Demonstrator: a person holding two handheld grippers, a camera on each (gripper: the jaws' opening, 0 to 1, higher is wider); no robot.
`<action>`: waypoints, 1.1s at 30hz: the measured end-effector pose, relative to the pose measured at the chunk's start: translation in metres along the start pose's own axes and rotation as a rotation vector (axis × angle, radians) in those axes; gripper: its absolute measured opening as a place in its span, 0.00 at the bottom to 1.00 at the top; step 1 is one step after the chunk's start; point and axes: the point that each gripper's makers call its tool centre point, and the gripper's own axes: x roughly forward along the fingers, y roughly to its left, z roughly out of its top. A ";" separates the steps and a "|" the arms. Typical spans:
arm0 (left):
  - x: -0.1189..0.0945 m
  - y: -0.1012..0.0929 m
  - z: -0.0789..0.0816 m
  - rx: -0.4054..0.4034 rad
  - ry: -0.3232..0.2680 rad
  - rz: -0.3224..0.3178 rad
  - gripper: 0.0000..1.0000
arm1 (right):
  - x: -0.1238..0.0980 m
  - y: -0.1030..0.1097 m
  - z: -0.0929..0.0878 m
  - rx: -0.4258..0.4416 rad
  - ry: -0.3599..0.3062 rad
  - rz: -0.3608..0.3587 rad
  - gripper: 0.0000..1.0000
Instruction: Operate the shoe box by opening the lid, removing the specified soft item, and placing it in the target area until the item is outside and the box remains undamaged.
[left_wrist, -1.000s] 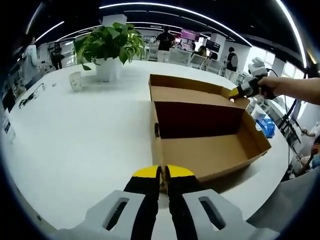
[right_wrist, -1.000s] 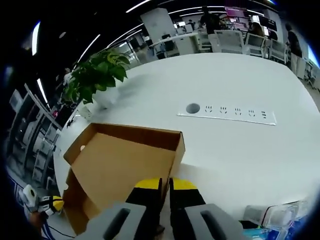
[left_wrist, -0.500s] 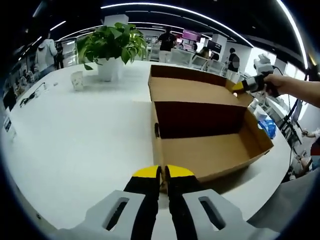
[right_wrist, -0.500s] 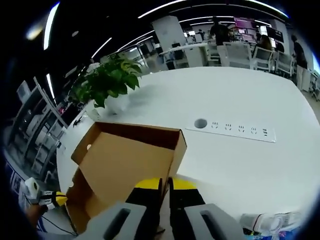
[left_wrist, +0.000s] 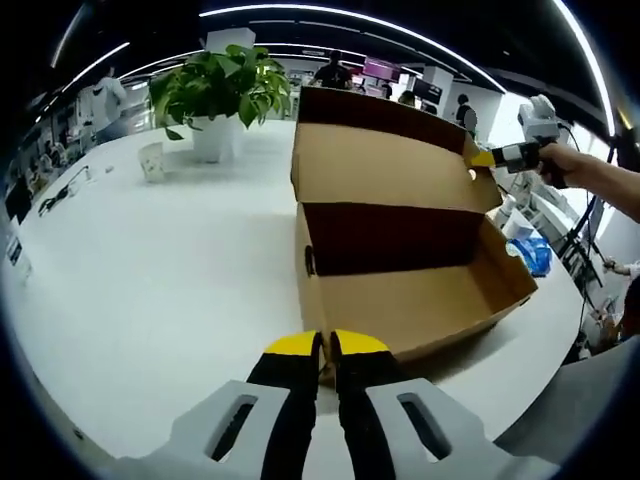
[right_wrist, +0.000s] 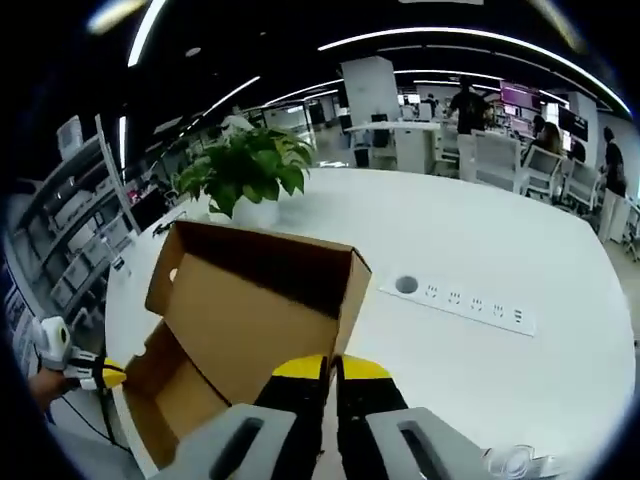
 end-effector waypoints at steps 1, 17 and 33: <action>0.000 0.000 0.000 -0.001 0.000 0.001 0.03 | -0.001 0.001 0.001 -0.003 -0.006 0.001 0.00; -0.001 0.001 -0.001 0.001 -0.006 0.006 0.02 | -0.027 0.008 -0.012 -0.086 -0.093 -0.043 0.00; -0.002 0.002 -0.001 -0.012 -0.008 -0.004 0.02 | -0.048 0.022 -0.026 -0.168 -0.152 -0.053 0.00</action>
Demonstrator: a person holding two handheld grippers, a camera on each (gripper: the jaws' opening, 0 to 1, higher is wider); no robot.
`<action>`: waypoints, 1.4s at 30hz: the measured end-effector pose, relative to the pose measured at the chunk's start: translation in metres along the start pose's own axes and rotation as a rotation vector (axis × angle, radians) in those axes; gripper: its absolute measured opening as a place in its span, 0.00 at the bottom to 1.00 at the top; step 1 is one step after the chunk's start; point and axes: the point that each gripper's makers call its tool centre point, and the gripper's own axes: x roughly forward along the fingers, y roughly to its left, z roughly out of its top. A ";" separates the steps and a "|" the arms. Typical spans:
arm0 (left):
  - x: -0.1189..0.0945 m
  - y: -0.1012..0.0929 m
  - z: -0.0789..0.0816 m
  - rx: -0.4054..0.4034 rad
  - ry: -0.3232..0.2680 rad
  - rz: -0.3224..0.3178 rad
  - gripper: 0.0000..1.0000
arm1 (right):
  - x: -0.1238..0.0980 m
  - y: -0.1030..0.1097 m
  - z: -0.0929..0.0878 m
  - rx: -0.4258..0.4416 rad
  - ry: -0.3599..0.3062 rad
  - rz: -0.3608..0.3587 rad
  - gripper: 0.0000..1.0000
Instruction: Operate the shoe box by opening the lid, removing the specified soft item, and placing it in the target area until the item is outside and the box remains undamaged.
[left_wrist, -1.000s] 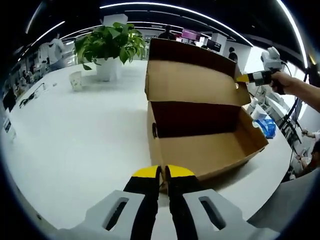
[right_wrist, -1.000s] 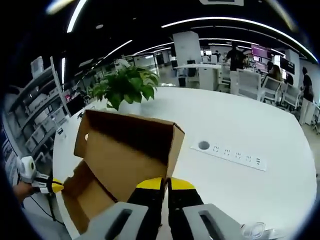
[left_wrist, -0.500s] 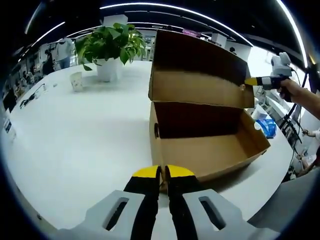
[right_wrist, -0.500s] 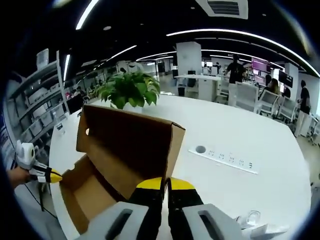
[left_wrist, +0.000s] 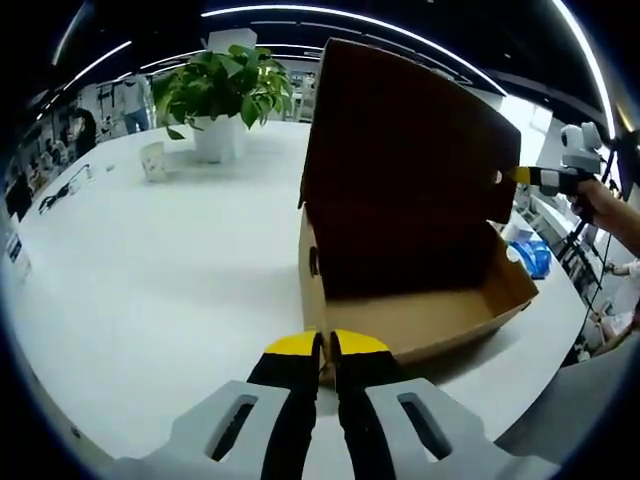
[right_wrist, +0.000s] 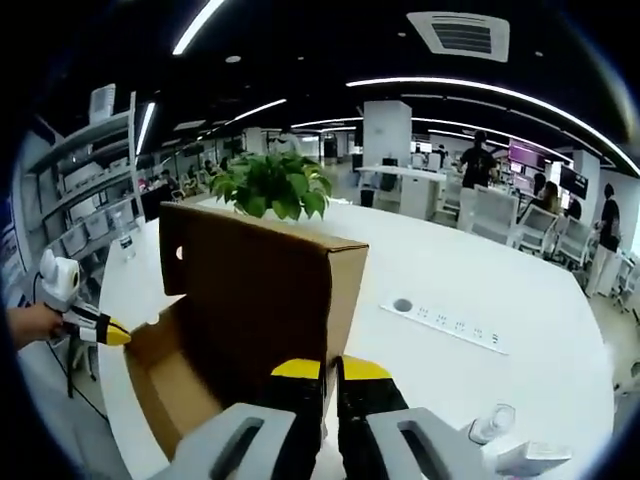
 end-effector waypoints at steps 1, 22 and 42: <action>0.000 0.000 0.000 -0.001 -0.001 0.000 0.02 | -0.001 0.000 0.000 0.000 -0.002 -0.001 0.00; 0.000 0.001 0.001 -0.026 -0.009 -0.005 0.02 | -0.018 0.014 -0.014 -0.011 -0.036 -0.018 0.00; 0.000 0.001 0.002 -0.056 -0.026 -0.019 0.03 | -0.031 0.029 -0.033 0.087 -0.071 -0.035 0.04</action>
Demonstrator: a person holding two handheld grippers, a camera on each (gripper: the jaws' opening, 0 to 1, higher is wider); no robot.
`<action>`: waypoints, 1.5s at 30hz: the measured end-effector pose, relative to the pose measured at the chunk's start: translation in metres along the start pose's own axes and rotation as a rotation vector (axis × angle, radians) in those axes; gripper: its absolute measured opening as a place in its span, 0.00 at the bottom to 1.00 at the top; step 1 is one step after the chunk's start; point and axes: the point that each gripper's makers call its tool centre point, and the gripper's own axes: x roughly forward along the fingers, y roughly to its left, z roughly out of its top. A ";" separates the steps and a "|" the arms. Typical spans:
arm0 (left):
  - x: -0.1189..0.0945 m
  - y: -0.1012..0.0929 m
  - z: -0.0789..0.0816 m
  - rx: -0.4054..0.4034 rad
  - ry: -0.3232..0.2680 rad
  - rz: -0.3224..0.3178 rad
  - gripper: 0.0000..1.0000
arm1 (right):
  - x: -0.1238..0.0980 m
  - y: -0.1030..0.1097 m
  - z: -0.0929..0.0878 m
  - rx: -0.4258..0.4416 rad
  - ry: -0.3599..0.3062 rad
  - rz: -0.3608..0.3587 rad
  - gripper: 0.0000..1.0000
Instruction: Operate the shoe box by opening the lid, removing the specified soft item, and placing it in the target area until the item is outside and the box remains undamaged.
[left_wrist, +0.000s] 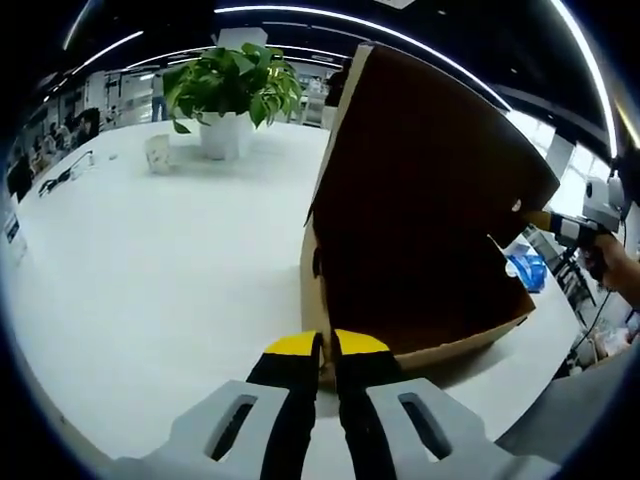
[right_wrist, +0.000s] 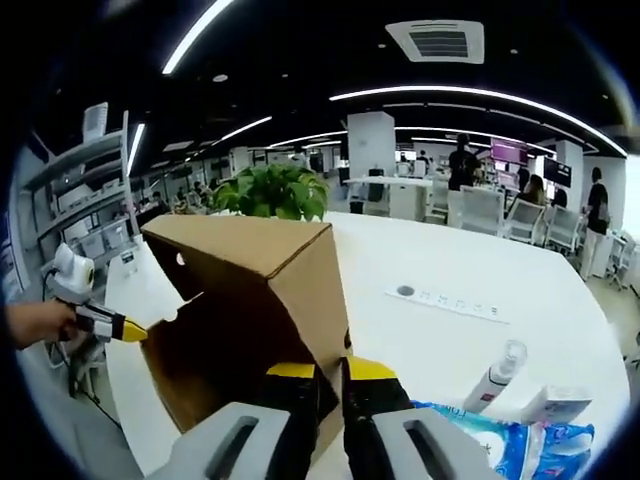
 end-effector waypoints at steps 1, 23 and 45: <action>0.000 0.000 0.000 0.002 -0.002 -0.002 0.03 | -0.001 0.001 -0.001 -0.001 0.000 0.000 0.04; -0.010 -0.005 0.008 0.068 -0.018 -0.008 0.11 | -0.022 0.022 -0.031 -0.008 0.023 0.022 0.08; -0.023 -0.014 0.019 0.156 -0.112 -0.063 0.20 | -0.034 0.039 -0.066 -0.072 0.058 0.083 0.11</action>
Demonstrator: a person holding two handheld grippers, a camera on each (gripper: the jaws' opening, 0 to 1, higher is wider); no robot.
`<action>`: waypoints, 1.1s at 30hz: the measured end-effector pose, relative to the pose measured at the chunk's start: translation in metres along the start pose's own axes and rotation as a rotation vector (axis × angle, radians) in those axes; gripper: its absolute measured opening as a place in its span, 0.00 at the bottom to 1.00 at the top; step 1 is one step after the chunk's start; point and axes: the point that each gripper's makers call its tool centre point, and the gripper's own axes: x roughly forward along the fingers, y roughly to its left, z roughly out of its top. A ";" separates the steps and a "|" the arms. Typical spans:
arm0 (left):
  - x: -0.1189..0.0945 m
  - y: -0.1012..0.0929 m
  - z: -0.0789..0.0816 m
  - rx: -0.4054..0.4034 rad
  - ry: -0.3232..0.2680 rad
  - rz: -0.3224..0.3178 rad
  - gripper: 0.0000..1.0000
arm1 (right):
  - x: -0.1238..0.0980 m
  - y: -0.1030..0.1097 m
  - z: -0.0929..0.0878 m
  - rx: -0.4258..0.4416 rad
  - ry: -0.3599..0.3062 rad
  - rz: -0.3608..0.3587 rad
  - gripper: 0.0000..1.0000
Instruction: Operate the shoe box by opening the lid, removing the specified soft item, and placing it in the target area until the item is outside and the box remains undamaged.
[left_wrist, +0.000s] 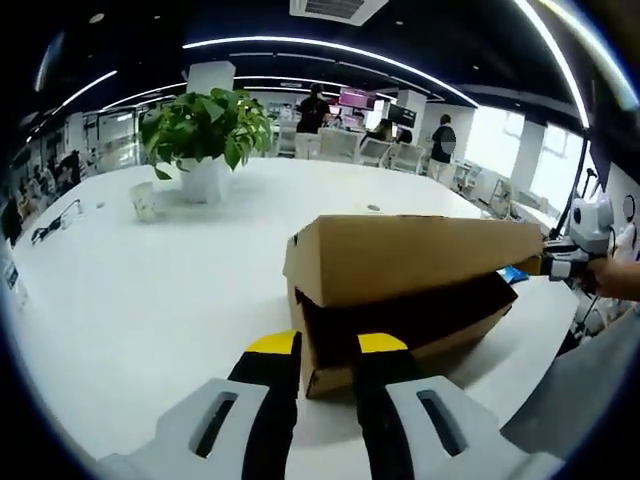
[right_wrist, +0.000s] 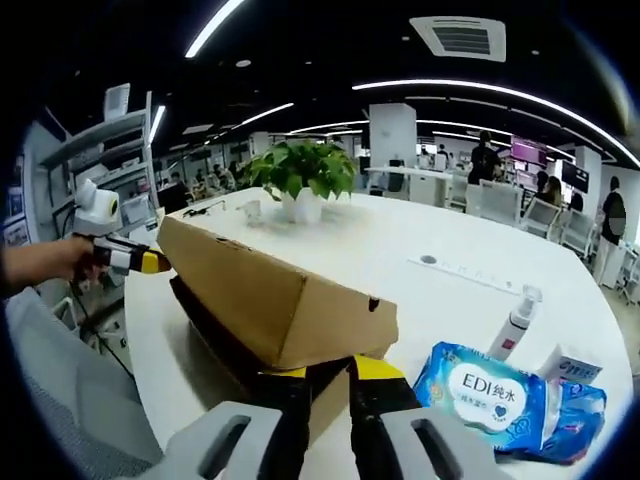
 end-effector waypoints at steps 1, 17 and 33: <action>-0.001 -0.002 0.000 0.013 -0.002 -0.007 0.21 | -0.001 0.002 -0.003 -0.004 0.004 0.007 0.11; -0.005 -0.010 -0.004 0.080 -0.009 -0.039 0.26 | -0.009 0.015 -0.023 -0.084 0.036 0.076 0.17; -0.005 -0.013 -0.020 0.129 0.044 -0.049 0.30 | -0.009 0.028 -0.040 -0.150 0.078 0.130 0.22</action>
